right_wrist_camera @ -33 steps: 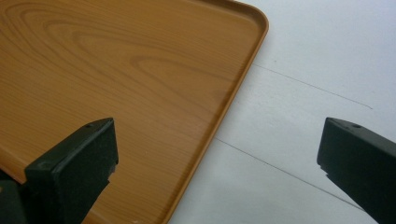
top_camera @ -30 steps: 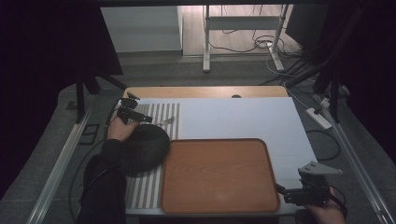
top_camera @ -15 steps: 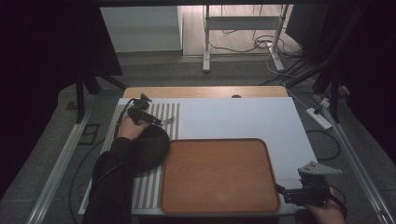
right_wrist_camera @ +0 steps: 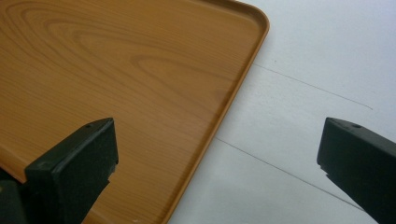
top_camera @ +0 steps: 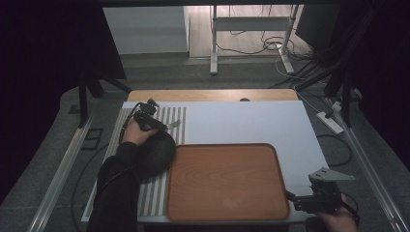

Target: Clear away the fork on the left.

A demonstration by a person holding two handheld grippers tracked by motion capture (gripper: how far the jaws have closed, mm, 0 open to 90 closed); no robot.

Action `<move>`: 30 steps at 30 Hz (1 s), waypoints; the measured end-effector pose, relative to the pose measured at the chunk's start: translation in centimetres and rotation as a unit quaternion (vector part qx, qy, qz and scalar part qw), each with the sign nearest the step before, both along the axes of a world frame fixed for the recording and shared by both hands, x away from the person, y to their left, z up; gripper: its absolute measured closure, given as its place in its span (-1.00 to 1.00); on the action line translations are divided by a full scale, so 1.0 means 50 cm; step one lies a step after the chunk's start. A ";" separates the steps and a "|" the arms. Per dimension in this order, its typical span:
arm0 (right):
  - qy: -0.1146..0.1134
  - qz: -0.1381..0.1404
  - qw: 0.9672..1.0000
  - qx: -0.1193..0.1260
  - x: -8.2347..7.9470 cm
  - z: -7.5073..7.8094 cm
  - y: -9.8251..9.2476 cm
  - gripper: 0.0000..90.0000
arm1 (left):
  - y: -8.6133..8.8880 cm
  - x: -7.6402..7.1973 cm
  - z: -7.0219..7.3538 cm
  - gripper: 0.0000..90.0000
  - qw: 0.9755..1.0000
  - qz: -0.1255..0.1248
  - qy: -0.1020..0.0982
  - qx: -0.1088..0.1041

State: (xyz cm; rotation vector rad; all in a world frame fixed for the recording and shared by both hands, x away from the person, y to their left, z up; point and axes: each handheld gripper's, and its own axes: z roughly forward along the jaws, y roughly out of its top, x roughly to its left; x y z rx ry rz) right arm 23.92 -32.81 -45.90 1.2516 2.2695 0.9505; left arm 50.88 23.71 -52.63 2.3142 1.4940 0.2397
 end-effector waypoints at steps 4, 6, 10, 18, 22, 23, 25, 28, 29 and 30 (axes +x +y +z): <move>0.000 0.001 1.000 -0.001 0.000 0.000 0.001 -1.00 | 0.018 -0.007 0.003 -0.32 1.000 0.000 -0.016 -0.010; 0.000 0.001 1.000 -0.001 0.000 0.000 0.001 -1.00 | 0.022 -0.009 0.003 -0.26 1.000 -0.003 -0.022 -0.009; 0.001 0.001 1.000 -0.002 0.000 0.000 0.001 -1.00 | 0.031 -0.015 0.005 0.12 0.999 -0.014 -0.033 -0.016; 0.001 0.001 1.000 -0.001 0.000 0.000 0.001 -1.00 | 0.039 -0.017 0.007 0.75 0.997 -0.059 -0.039 -0.010; 0.002 0.000 1.000 -0.001 0.000 0.000 0.000 -1.00 | 0.043 -0.015 0.008 0.81 0.996 -0.078 -0.036 -0.012; 0.002 0.000 1.000 -0.001 0.000 0.000 0.000 -1.00 | 0.043 -0.014 0.009 0.84 0.996 -0.085 -0.035 -0.010; 0.001 0.000 1.000 0.000 0.000 0.000 0.000 -1.00 | 0.046 -0.015 0.010 0.88 0.994 -0.099 -0.035 -0.006; 0.002 -0.001 1.000 0.002 0.001 0.000 -0.001 -1.00 | 0.060 -0.012 0.010 0.89 0.995 -0.096 -0.026 -0.019; 0.002 -0.001 1.000 0.002 0.001 -0.001 -0.001 -1.00 | 0.065 -0.012 0.011 0.89 0.995 -0.095 -0.024 -0.018; 0.002 -0.001 1.000 0.002 0.001 -0.001 -0.001 -1.00 | 0.072 -0.011 0.012 0.89 0.995 -0.094 -0.020 -0.020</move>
